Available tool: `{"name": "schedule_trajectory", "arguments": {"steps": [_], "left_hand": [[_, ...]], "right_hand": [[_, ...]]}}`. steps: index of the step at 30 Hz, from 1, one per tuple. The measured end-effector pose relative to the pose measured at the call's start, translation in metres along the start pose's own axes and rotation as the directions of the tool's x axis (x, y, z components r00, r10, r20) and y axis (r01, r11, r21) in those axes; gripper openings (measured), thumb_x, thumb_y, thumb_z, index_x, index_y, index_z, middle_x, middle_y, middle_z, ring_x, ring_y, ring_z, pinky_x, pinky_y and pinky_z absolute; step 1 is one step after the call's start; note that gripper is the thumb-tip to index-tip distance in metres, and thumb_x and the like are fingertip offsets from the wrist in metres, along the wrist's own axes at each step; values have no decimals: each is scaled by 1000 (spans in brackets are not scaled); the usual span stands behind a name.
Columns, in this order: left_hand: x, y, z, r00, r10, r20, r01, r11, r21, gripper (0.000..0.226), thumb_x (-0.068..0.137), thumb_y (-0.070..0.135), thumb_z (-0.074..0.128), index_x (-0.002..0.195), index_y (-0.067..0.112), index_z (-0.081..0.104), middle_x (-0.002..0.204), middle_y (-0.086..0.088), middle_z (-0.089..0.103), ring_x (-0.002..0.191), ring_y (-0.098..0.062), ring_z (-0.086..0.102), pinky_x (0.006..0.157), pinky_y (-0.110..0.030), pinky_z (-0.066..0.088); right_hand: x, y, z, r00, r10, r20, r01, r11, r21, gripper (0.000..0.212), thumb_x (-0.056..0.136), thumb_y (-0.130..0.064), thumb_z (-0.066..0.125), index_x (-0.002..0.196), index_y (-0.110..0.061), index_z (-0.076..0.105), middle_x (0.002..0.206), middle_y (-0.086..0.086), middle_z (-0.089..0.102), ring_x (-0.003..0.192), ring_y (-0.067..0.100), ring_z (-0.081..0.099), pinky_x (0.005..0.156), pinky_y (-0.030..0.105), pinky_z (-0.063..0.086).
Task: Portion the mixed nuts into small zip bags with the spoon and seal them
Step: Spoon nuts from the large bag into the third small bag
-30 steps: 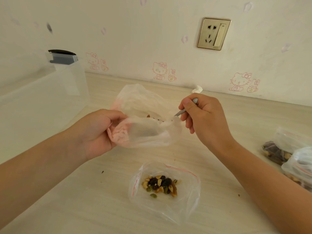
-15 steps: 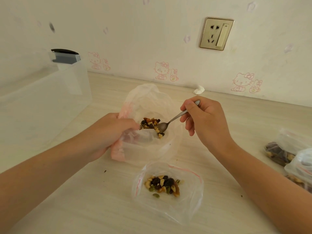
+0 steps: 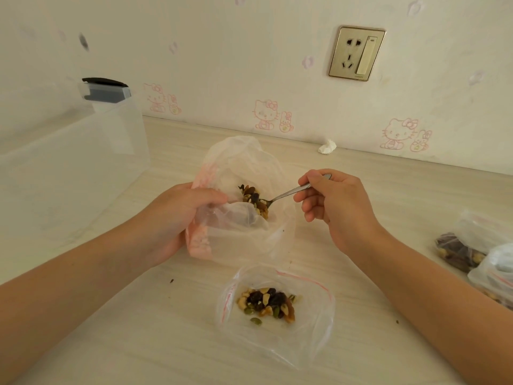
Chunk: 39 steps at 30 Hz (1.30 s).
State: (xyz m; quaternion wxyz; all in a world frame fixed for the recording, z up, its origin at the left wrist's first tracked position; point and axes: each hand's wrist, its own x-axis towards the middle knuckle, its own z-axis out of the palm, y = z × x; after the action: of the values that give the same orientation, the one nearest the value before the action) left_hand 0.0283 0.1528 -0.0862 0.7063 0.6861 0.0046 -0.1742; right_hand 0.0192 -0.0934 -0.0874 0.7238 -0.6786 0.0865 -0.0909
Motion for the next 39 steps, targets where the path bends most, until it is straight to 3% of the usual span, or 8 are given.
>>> {"name": "schedule_trajectory", "arguments": {"steps": [8, 14, 20, 23, 26, 29, 33, 39], "left_hand": [[0, -3, 1, 995, -71, -75, 64, 994, -91, 27, 93, 10, 62, 118, 4, 70, 97, -14, 78, 76, -24, 76, 61, -35, 63], [2, -6, 7, 989, -149, -19, 142, 972, -189, 28, 97, 10, 60, 123, 2, 67, 112, -19, 78, 87, -27, 79, 64, -37, 63], [0, 10, -10, 997, -43, -71, 56, 979, 197, 55, 80, 42, 76, 126, 16, 65, 108, -6, 80, 92, -25, 79, 73, -38, 64], [-7, 23, -22, 932, 273, -237, -106, 834, 542, 63, 71, 59, 77, 121, 27, 56, 107, 5, 69, 88, -15, 71, 80, -38, 55], [-29, 38, -35, 872, 457, -173, -235, 703, 671, 48, 65, 75, 67, 93, 36, 64, 85, 6, 70, 71, -10, 64, 72, -41, 51], [-63, 39, -27, 954, 292, 68, -241, 611, 754, 72, 66, 97, 55, 76, 27, 68, 61, 1, 69, 49, -7, 57, 60, -36, 47], [-87, 19, 5, 979, 88, 182, -203, 436, 877, 86, 55, 109, 42, 88, 34, 69, 66, 6, 69, 48, -4, 58, 53, -26, 47], [-75, 3, 14, 972, 47, 232, -221, 531, 818, 47, 75, 68, 56, 66, 22, 58, 52, 8, 57, 44, 0, 53, 50, -20, 42]], "right_hand": [[5, 2, -4, 992, 119, -36, -113, 985, 133, 25, 106, -10, 53, 88, -2, 69, 66, 13, 69, 46, 14, 57, 41, 24, 48], [9, -3, -8, 992, 100, -74, -87, 982, 169, 24, 106, -12, 52, 90, -3, 68, 63, 10, 69, 46, 14, 57, 42, 24, 48], [9, -6, -10, 993, 83, -82, -66, 981, 184, 24, 104, -12, 53, 87, -4, 67, 61, 9, 68, 46, 14, 56, 41, 24, 46], [8, -7, -10, 995, 73, -71, -58, 979, 193, 25, 104, -12, 53, 85, -4, 67, 60, 9, 67, 44, 14, 54, 40, 23, 44], [6, -9, -9, 996, 64, -59, -50, 978, 205, 24, 102, -11, 53, 83, -4, 66, 59, 9, 65, 44, 14, 53, 39, 22, 42], [3, -12, -7, 997, 62, -48, -50, 976, 212, 24, 99, -9, 53, 80, -4, 66, 58, 9, 64, 43, 14, 51, 38, 22, 40], [-1, -15, -5, 997, 72, -35, -62, 972, 228, 26, 98, -10, 54, 76, -5, 66, 56, 8, 61, 41, 14, 48, 38, 20, 37], [-6, -19, -3, 998, 69, -9, -64, 965, 255, 29, 97, -9, 55, 72, -5, 66, 54, 9, 59, 39, 14, 44, 36, 22, 35]]}}
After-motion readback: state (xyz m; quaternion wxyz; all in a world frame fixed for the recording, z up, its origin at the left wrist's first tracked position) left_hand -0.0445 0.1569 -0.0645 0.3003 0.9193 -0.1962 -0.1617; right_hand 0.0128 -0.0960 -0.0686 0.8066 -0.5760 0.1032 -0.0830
